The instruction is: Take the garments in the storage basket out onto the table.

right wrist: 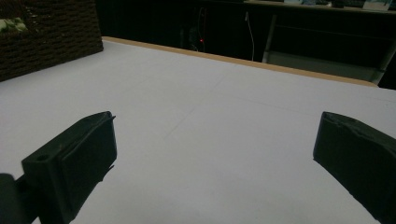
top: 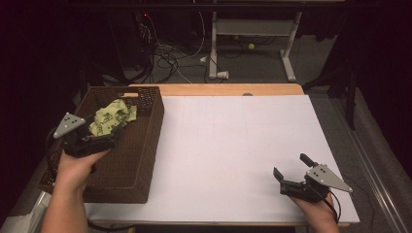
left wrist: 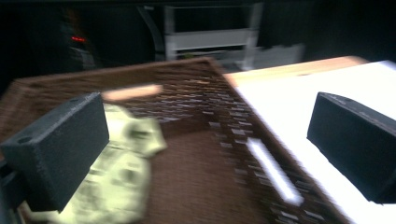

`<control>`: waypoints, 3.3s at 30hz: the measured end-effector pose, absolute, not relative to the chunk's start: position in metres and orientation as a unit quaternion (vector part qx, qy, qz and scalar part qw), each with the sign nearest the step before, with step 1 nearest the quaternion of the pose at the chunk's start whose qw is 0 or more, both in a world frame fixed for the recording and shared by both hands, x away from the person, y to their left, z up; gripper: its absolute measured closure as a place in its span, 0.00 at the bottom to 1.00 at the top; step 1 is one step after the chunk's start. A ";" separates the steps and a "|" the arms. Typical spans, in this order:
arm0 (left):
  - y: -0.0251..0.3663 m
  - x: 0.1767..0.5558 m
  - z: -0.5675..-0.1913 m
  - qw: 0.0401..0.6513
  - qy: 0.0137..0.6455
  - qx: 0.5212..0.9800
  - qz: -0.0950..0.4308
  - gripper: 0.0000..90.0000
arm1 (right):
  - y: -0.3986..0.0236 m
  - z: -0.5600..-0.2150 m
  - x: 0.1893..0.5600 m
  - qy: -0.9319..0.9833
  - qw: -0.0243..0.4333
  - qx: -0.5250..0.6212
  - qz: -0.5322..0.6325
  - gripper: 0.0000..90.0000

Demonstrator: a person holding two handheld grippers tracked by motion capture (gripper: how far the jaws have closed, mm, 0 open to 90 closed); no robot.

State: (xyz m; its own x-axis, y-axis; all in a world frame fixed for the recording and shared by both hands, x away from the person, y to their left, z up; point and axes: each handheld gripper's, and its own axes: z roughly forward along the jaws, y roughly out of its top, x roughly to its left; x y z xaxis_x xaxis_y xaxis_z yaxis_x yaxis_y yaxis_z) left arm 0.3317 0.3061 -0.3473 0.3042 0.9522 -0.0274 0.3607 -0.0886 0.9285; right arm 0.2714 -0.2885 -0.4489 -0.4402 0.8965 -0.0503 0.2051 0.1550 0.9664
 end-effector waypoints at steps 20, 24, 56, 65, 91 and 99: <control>0.344 0.397 -0.359 0.378 0.599 0.651 0.272 0.00 | -0.291 -0.447 0.269 0.673 0.341 0.410 0.513 0.00; 0.348 0.399 -0.350 0.359 0.598 0.663 0.273 0.00 | -0.291 -0.447 0.268 0.673 0.342 0.408 0.513 0.00; 0.355 0.472 -0.436 0.240 0.638 0.704 0.202 0.00 | -0.288 -0.453 0.271 0.682 0.329 0.413 0.506 0.00; 0.347 0.477 -0.451 0.129 0.638 0.729 0.212 0.00 | -0.288 -0.453 0.271 0.681 0.327 0.415 0.507 0.00; 0.341 0.473 -0.441 0.129 0.623 0.742 0.211 0.51 | -0.290 -0.448 0.273 0.683 0.330 0.406 0.510 0.00; 0.345 0.471 -0.433 0.147 0.635 0.736 0.184 0.59 | -0.292 -0.446 0.279 0.686 0.331 0.410 0.502 0.00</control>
